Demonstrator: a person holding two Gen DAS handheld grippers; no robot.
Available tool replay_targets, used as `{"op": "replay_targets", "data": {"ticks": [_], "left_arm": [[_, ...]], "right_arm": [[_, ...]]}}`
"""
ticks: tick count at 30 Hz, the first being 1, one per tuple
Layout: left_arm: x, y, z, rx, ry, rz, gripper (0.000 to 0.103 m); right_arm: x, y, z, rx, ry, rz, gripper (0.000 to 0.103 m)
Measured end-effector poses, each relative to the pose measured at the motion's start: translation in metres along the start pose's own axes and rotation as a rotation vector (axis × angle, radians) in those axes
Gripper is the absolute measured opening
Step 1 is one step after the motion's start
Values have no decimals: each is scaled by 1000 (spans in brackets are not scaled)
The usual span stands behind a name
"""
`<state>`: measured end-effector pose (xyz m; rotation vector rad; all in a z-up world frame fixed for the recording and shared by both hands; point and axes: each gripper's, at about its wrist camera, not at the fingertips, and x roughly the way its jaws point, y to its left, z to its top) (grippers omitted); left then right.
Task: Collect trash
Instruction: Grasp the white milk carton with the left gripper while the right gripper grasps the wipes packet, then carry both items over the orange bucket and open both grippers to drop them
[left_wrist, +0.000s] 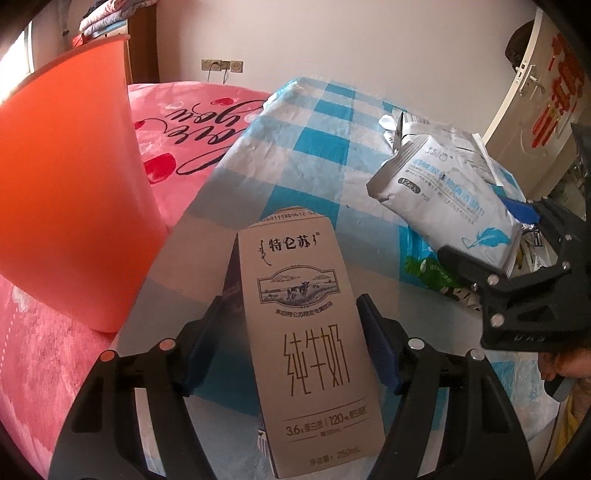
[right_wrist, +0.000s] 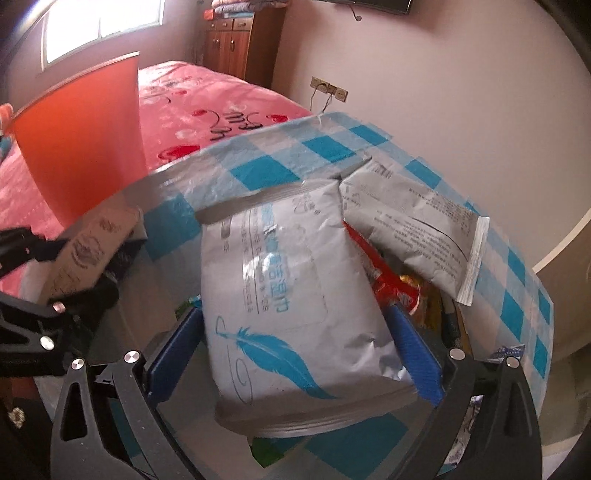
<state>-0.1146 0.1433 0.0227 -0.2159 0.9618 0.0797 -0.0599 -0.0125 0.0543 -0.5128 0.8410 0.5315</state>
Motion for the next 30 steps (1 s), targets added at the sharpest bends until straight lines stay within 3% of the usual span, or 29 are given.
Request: {"op": "replay_targets", "data": {"ticks": [7, 16, 25, 30], "left_arm": [[-10, 0, 1, 11, -37, -20, 70], [-35, -7, 6, 44, -112, -72, 65], [-91, 3, 38, 11, -264, -144, 64], [-145, 47, 67, -84, -382, -128, 64]], "right_arm": [[-8, -7, -9, 90, -21, 11, 80], [-47, -21, -9, 264, -97, 47, 78], [-108, -13, 58, 311, -225, 127, 78], [-125, 6, 113, 293, -268, 243, 78]]}}
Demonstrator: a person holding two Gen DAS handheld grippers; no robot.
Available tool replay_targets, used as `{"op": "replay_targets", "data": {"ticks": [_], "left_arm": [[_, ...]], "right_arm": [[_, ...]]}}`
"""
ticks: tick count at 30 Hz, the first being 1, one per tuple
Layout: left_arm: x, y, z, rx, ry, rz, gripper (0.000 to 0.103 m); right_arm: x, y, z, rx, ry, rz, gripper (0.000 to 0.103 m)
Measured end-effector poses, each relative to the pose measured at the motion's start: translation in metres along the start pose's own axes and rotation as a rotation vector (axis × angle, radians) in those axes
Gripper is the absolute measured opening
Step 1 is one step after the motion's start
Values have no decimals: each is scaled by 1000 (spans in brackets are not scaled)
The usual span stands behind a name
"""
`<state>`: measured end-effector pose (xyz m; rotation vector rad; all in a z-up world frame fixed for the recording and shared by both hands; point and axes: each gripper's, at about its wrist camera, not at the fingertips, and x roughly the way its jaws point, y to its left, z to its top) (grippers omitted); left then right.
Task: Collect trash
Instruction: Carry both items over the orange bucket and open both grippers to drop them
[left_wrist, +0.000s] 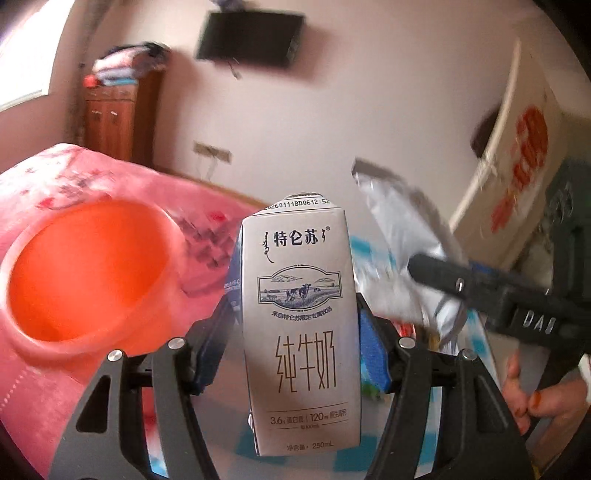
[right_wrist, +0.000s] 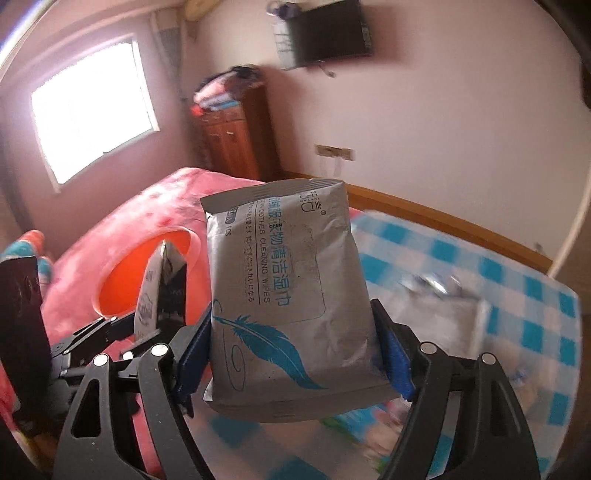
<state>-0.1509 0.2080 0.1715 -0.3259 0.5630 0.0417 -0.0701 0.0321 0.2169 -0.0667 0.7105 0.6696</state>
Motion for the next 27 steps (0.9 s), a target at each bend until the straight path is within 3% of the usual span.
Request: {"op": "replay_targets", "data": {"ticks": [6, 11, 17, 21, 27], "left_arm": [[-41, 59, 43, -67, -116, 156, 64], [-41, 107, 50, -127, -110, 276, 64], [-18, 140, 44, -165, -55, 334, 66], [-14, 153, 39, -172, -62, 353, 83], [-15, 155, 36, -158, -102, 343, 88]], "right_arm": [[37, 70, 48, -49, 26, 188, 78], [84, 112, 64, -52, 81, 290, 79], [119, 138, 64, -45, 135, 295, 83], [126, 140, 60, -25, 118, 313, 87], [99, 120, 51, -5, 3, 252, 87]]}}
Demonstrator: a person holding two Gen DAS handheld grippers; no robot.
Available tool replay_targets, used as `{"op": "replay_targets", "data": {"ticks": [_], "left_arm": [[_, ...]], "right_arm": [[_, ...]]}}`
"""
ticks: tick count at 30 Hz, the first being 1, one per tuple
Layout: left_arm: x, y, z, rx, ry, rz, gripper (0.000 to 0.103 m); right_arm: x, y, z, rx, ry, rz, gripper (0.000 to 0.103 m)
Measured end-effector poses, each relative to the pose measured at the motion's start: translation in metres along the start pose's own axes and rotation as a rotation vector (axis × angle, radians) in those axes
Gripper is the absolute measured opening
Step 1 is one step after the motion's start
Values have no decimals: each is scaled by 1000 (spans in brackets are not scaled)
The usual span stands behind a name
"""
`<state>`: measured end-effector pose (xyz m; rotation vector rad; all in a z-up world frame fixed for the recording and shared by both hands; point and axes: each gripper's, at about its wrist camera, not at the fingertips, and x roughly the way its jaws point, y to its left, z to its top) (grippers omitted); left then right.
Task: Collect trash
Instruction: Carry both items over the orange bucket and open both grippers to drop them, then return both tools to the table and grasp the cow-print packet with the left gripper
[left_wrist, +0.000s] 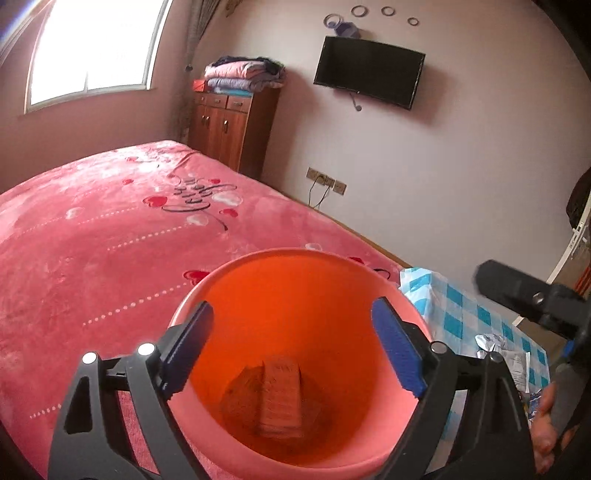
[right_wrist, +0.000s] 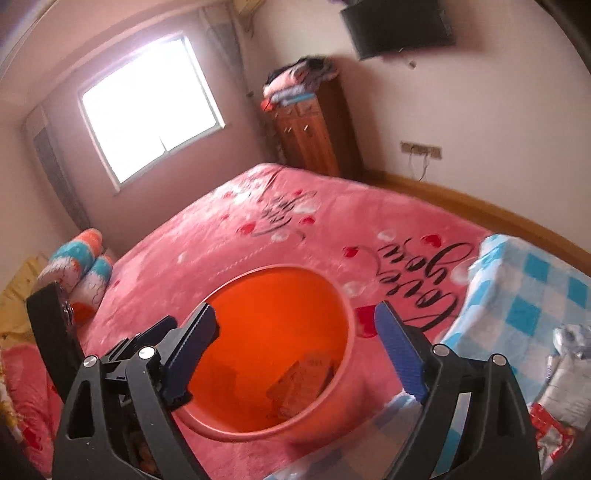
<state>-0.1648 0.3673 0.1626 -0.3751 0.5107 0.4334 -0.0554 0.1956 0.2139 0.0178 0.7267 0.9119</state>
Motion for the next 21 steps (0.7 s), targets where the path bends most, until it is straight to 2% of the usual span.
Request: {"op": "replay_targets", "data": {"ticks": [4, 12, 21], "left_arm": [[-13, -12, -7, 26, -61, -34, 89], [-40, -65, -24, 153, -137, -92, 89], [-54, -123, -52, 249, -104, -186, 89]], "right_arm": [[-31, -22, -19, 45, -95, -38, 89], [-72, -64, -68, 108, -183, -124, 91], [-128, -107, -116, 124, -323, -301, 91]]}}
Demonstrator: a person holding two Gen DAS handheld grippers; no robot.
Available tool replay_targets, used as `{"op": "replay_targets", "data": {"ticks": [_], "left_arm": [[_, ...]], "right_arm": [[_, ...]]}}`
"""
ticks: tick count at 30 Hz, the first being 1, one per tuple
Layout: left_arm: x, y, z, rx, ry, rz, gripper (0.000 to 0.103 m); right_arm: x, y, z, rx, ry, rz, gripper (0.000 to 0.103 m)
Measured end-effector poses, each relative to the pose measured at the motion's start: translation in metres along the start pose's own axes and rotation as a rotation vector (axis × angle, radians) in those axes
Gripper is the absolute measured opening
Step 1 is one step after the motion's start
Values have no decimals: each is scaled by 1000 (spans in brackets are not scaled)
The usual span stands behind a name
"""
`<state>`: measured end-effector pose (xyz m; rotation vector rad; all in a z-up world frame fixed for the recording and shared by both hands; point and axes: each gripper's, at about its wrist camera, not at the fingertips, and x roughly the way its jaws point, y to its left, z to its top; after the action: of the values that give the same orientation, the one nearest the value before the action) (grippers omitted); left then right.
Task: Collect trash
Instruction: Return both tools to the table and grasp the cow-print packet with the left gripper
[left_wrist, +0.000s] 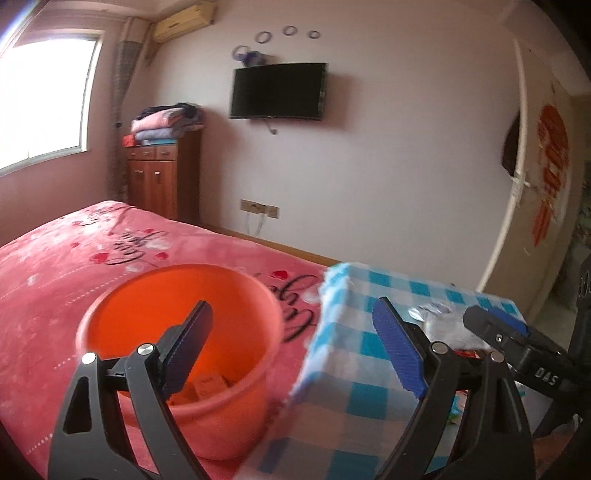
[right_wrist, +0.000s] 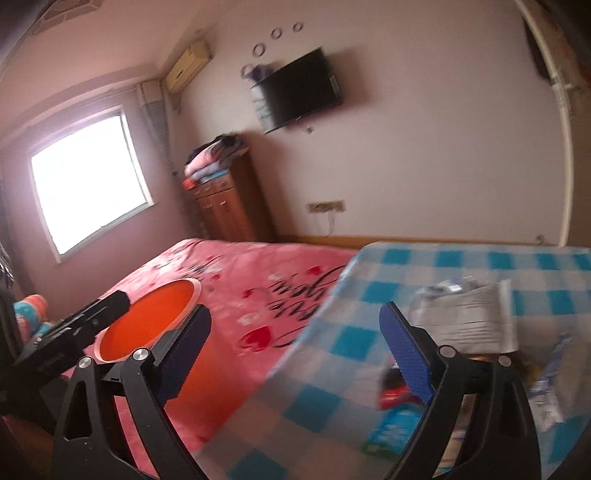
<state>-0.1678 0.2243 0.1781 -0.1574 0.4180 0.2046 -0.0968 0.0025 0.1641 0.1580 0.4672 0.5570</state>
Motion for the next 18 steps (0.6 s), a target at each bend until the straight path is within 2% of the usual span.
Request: {"op": "replay_targets", "data": {"ticks": [3, 4, 7, 14, 18], "left_arm": [[1, -22, -7, 32, 17, -31, 89], [1, -29, -10, 44, 24, -39, 89], [6, -48, -17, 66, 70, -76, 89], [11, -89, -38, 122, 139, -124, 89], [20, -109, -52, 127, 205, -159, 89]], "right_arm": [[-16, -18, -6, 0, -35, -50, 92], [-20, -22, -7, 0, -42, -64, 95], [-33, -42, -14, 18, -65, -100, 97], [-59, -94, -28, 124, -91, -172, 97], [-73, -125, -32, 170, -104, -227, 97]]}}
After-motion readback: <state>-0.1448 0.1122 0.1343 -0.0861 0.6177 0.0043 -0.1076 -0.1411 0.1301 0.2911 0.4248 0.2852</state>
